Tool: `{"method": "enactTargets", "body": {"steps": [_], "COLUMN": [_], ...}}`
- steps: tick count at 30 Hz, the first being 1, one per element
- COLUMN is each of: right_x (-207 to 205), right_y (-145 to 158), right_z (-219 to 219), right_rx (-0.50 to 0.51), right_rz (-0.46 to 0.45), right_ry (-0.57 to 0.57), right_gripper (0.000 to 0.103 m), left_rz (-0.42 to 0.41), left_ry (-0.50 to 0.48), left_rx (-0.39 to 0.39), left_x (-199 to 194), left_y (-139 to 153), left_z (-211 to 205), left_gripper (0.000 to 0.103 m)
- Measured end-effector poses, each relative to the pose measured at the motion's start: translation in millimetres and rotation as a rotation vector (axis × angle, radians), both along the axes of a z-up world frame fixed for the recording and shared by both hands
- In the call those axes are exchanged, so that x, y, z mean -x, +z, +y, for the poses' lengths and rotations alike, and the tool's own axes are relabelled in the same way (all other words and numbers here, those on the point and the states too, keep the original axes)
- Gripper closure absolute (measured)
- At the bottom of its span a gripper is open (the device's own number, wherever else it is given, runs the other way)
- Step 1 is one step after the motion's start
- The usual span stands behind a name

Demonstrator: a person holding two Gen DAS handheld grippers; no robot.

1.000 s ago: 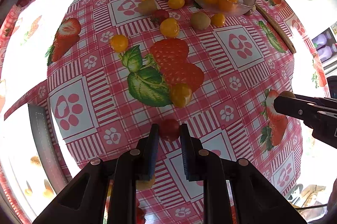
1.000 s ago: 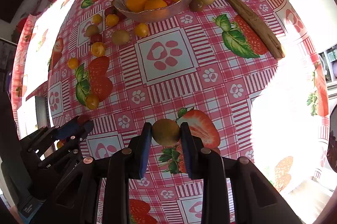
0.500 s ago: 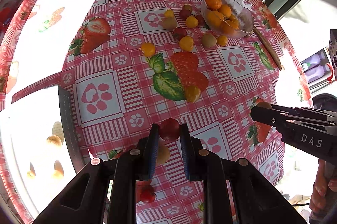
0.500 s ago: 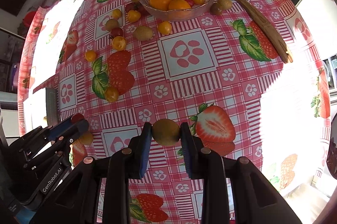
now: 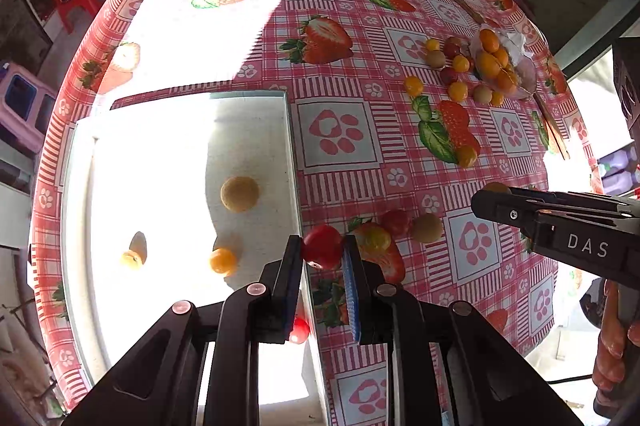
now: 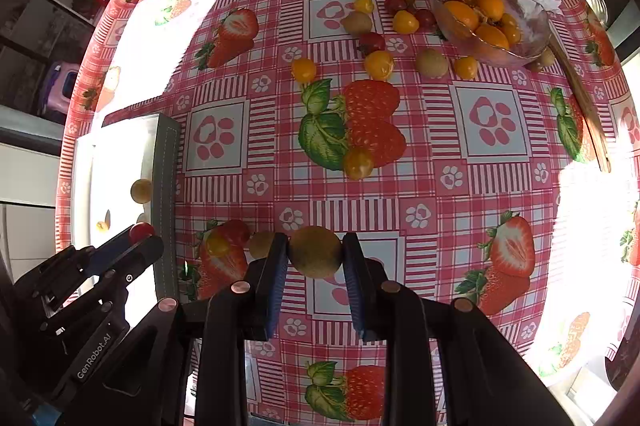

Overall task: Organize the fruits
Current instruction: 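Carry both fruits into the white tray and open both tools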

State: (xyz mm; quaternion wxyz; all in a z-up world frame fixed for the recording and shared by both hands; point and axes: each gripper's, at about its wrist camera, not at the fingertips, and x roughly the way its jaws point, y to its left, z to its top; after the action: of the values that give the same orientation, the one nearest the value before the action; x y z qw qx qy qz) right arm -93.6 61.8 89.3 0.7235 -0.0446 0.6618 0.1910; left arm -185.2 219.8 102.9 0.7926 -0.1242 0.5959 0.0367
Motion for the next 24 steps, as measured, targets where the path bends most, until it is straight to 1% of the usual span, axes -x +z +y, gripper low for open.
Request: {"method": "enactTargets", "body": {"steps": [7,12,18,24], "right_x": [25.4,40.7,52.5,55.6], "right_y": [-0.8,-2.9,-19.3,-33.4], "right_z": [66.7,115.3,158.6,193.1], "right_rx": [-0.024,-0.038,-0.032,-0.008], "right_rz": [0.009,0.026,0.066,0.069], "right_ry": [0.113,0.198,0.257,0.319], "right_gripper": [0.073,0.073,0.073,0.073], "left_rz": [0.018,0.047,0.095,0.116], "left_ry": [0.122,0.193,0.256,0.275], "left_rx": [-0.024,-0.042,-0.047,-0.045], "left_x": [40.4,66.6,87.6,94.3], "left_y": [-4.0,-15.2,-36.1,-49.6], "left_z": [51.2,80.7,103.1,110.8], "left_gripper": [0.082,0.082,0.082,0.082]}}
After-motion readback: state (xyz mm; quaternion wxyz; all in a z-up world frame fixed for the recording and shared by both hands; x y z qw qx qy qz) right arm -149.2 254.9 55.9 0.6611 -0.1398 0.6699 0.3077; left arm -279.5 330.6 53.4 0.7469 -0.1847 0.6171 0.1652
